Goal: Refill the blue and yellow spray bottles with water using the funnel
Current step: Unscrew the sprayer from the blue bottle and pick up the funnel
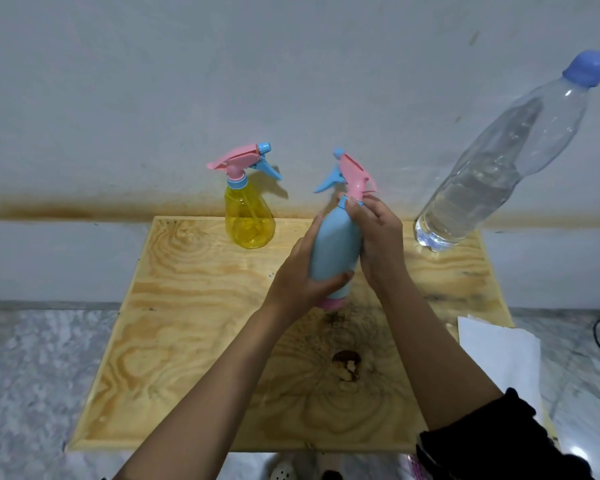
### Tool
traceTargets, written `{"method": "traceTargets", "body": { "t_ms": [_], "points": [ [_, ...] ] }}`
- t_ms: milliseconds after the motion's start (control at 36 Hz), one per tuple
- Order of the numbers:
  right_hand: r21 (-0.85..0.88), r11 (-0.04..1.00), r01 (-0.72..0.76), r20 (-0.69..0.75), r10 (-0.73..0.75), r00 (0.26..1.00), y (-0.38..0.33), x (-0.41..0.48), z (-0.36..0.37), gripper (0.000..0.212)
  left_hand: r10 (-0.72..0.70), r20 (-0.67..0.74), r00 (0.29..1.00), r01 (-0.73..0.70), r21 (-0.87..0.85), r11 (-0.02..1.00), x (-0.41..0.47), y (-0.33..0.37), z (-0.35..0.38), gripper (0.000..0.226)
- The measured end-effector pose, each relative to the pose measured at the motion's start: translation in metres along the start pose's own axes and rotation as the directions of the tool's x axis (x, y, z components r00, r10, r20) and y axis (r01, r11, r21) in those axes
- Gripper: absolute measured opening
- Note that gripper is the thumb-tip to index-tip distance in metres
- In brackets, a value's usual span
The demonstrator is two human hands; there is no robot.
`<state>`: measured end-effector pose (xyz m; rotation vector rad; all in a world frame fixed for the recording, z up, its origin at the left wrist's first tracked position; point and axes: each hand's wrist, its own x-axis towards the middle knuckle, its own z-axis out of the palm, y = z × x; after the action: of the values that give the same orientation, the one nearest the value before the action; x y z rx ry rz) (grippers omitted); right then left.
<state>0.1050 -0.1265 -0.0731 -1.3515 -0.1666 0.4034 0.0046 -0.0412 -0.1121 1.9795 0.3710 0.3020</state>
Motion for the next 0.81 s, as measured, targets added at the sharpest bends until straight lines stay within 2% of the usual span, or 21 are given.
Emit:
{"method": "traceTargets", "body": {
  "t_ms": [56,111,167,222,278,306,389,444,500,583,639,722,806],
  "points": [
    [0.096,0.994,-0.052,0.141,0.038,0.989,0.000,-0.002,-0.003,0.022,0.010,-0.011,1.000,-0.011,-0.002,1.000,-0.004,0.000,-0.002,0.094],
    [0.127,0.988,-0.091,0.165,0.069,0.984,0.000,-0.003,-0.003,0.032,0.021,-0.019,1.000,-0.021,-0.001,1.000,-0.007,0.000,-0.004,0.090],
    [0.046,0.993,-0.112,0.040,0.110,0.993,-0.001,-0.005,0.002,0.042,0.030,-0.026,0.999,-0.030,0.004,1.000,-0.010,0.001,-0.005,0.088],
    [-0.094,0.992,-0.081,-0.131,0.068,0.989,-0.003,-0.009,0.008,0.046,0.031,-0.024,0.999,-0.031,0.006,0.999,-0.011,0.004,-0.005,0.089],
    [-0.127,0.991,-0.029,-0.185,0.005,0.983,-0.005,-0.014,0.010,0.043,0.030,-0.022,0.999,-0.030,0.000,1.000,-0.011,0.006,-0.004,0.090],
    [-0.098,0.995,-0.014,-0.153,-0.002,0.988,-0.006,-0.015,0.009,0.040,0.032,-0.029,0.999,-0.033,-0.001,0.999,-0.011,0.006,-0.004,0.091],
    [-0.065,0.997,0.035,0.062,-0.031,0.998,-0.009,-0.022,0.003,0.028,0.037,-0.052,0.998,-0.038,-0.011,0.999,-0.011,0.006,-0.005,0.093],
    [-0.069,0.996,0.048,0.125,-0.040,0.991,-0.012,-0.024,0.003,0.024,0.042,-0.066,0.997,-0.043,-0.014,0.999,-0.014,0.007,-0.006,0.093],
    [-0.121,0.991,0.059,0.050,-0.053,0.997,-0.015,-0.024,0.006,0.017,0.047,-0.075,0.996,-0.048,-0.021,0.999,-0.016,0.009,-0.007,0.095],
    [-0.203,0.976,0.085,-0.112,-0.110,0.988,-0.016,-0.026,0.014,0.034,0.055,-0.077,0.996,-0.057,-0.025,0.998,-0.017,0.010,-0.007,0.097],
    [-0.196,0.976,0.092,-0.162,-0.124,0.979,-0.017,-0.029,0.018,0.033,0.064,-0.077,0.995,-0.066,-0.022,0.998,-0.017,0.011,-0.007,0.096],
    [-0.052,0.997,0.051,-0.133,-0.057,0.989,-0.021,-0.032,0.019,0.023,0.080,-0.080,0.994,-0.083,-0.030,0.996,-0.018,0.012,-0.008,0.096],
    [-0.135,0.986,0.101,-0.052,-0.109,0.993,-0.020,-0.035,0.019,0.018,0.095,-0.080,0.992,-0.096,-0.015,0.995,-0.020,0.012,-0.009,0.097]
  ]
}}
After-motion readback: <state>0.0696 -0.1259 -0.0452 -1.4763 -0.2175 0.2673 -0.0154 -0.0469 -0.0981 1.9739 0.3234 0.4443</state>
